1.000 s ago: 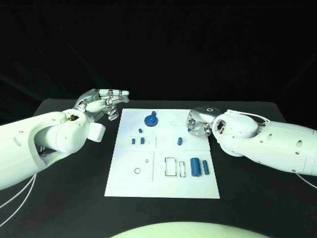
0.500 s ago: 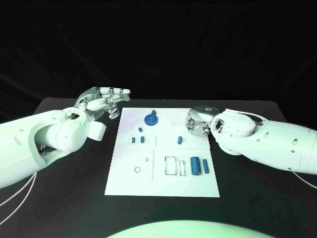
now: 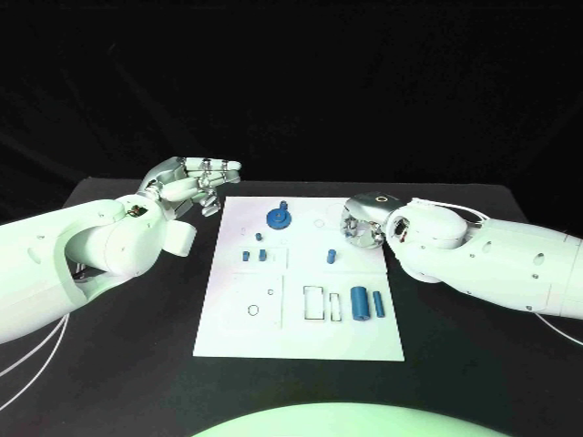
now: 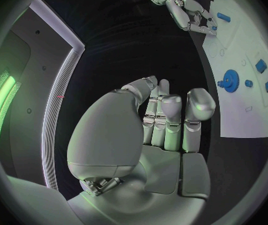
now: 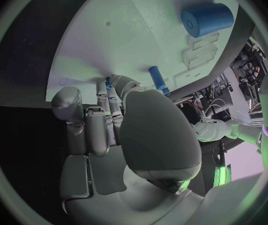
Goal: Assemble the parts on the task board
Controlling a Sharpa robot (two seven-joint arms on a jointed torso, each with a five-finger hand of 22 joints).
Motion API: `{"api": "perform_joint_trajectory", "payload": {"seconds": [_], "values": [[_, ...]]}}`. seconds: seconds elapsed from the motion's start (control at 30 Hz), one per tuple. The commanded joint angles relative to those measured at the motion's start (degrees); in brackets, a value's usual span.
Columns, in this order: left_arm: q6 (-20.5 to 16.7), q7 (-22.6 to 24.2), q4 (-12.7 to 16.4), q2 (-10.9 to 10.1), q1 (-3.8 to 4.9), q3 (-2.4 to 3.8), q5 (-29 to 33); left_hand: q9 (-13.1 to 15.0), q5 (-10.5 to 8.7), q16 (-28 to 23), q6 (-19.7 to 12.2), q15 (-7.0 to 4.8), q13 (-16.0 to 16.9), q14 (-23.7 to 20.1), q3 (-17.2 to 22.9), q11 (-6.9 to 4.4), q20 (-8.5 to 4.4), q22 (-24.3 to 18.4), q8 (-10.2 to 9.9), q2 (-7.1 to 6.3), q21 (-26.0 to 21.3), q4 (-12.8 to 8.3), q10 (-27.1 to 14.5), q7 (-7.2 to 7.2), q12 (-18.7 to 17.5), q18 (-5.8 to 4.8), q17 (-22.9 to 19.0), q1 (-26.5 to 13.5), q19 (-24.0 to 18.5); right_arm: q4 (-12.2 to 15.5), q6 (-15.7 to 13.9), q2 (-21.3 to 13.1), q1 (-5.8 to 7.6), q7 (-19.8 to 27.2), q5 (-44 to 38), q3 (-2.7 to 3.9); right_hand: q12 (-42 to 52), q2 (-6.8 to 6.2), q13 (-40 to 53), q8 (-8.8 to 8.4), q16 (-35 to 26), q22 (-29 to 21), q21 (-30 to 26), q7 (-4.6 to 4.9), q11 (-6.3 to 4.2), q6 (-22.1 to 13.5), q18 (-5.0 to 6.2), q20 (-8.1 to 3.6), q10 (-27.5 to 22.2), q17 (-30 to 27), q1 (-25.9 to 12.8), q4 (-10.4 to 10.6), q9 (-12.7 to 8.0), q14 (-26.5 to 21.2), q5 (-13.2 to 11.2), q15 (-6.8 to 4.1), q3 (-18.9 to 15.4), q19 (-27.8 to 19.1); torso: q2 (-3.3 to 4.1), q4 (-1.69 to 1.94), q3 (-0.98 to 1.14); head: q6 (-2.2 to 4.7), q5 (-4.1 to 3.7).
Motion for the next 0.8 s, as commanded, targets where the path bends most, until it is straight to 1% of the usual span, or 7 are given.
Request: {"api": "perform_joint_trajectory", "payload": {"seconds": [0.03,0.1,0.27,0.37,0.43,0.67,0.8], "values": [[0.7,0.6,0.2,0.1,0.11,0.05,-0.3,-0.1,0.15,-0.3,-0.5,0.03,0.1,-0.4,-0.1,-0.13,0.12,-0.1,0.1,0.19,-0.4,-0.3,-0.5,-0.05,0.4,0.94,-0.1,0.7,-0.3,0.3,3.8,0.0,-0.79,-1.2,-1.6,-0.50,0.3,0.98,0.2,0.38,0.3,0.7,0.9,-0.08,-0.33,0.7,-0.55,-0.13,1.0,2.1,0.5,-0.7,0.2,3.5,-0.6,-0.49,1.0,0.5,0.01,-0.05,0.00,-0.05,-0.06],[0.7,0.6,0.2,0.1,0.12,0.05,-0.4,-0.1,0.15,-0.3,-0.5,0.03,0.1,-0.4,-0.1,-0.13,0.12,-0.1,0.1,0.19,-0.4,-0.3,-0.5,-0.05,0.4,0.94,-0.1,0.7,-0.3,0.5,2.4,-0.2,-0.81,-1.3,-2.0,-0.50,0.2,1.23,0.1,0.40,0.4,1.2,1.4,-0.12,-0.41,1.0,-0.62,-0.25,1.3,2.1,0.7,-1.3,0.3,3.5,-0.9,-0.58,1.7,0.6,0.00,-0.05,0.03,-0.07,-0.03],[0.7,0.4,0.1,0.0,0.13,0.05,-0.4,-0.1,0.28,0.4,-0.6,0.04,0.1,0.0,0.0,-0.11,0.12,0.2,0.1,0.32,-0.2,-0.7,-0.7,-0.05,0.5,0.86,0.9,1.2,0.0,1.0,-1.8,-0.5,-0.86,-0.9,-2.4,-0.50,-0.6,1.69,-0.4,0.05,0.8,2.5,2.8,-0.05,-0.35,1.1,-0.86,-0.25,1.6,2.3,-0.6,-2.2,0.4,3.5,-3.7,-0.49,3.4,0.9,0.02,-0.07,0.03,0.00,0.10],[0.7,0.4,0.1,-0.1,0.13,0.05,-0.4,-0.2,0.32,0.7,-0.7,0.04,0.1,0.2,0.0,-0.07,0.12,0.4,0.1,0.35,0.1,-0.8,-0.8,-0.01,0.5,0.79,1.4,1.3,0.2,1.3,-4.1,-0.8,-0.88,-0.6,-2.4,-0.49,-0.8,1.71,-0.5,0.01,0.9,2.8,3.1,-0.06,-0.35,1.2,-0.91,-0.23,1.7,2.4,-0.8,-2.5,0.5,3.5,-4.0,-0.48,3.8,1.0,-0.01,-0.05,0.05,-0.10,0.19],[0.6,0.4,0.1,-0.1,0.13,0.05,-0.4,-0.2,0.35,0.7,-0.8,0.05,0.1,0.2,0.0,-0.05,0.12,0.3,0.1,0.35,0.0,-0.8,-0.9,0.02,0.5,0.80,1.2,1.3,0.2,1.5,-5.0,-1.0,-0.88,-0.5,-2.4,-0.48,-0.8,1.70,-0.6,0.00,0.9,2.8,3.2,-0.06,-0.36,1.2,-0.91,-0.23,1.7,2.4,-0.8,-2.6,0.5,3.5,-4.1,-0.48,3.9,1.0,-0.03,0.01,0.00,-0.14,0.12],[0.5,0.3,-0.1,-0.2,0.13,0.05,-0.4,-0.2,0.44,0.7,-0.9,0.08,0.2,0.2,0.0,0.01,0.13,0.2,0.0,0.38,-0.1,-1.0,-1.1,0.10,0.5,0.82,1.1,1.5,0.2,2.5,-8.3,-1.7,-0.77,-0.4,-2.4,-0.35,-1.0,1.54,-0.7,-0.07,1.0,3.1,3.5,-0.04,-0.36,1.3,-0.95,-0.21,1.9,2.4,-1.3,-3.0,0.6,3.6,-4.5,-0.47,4.3,1.0,-0.04,-0.09,-0.01,0.06,-0.03],[0.6,0.2,-0.3,-0.2,0.13,0.04,-0.4,-0.2,0.44,0.7,-0.9,0.08,0.2,0.2,0.0,0.01,0.13,0.2,0.0,0.38,-0.1,-1.0,-1.1,0.10,0.5,0.82,1.1,1.5,0.2,3.4,-9.5,-2.3,-0.51,-0.4,-2.0,-0.17,-1.4,1.59,-1.0,-0.23,1.2,3.6,3.8,-0.22,-0.43,1.5,-0.99,-0.11,2.3,2.5,-2.8,-3.0,0.7,3.6,-8.2,-0.46,4.7,1.0,-0.06,-0.08,-0.01,0.12,-0.15]]}}
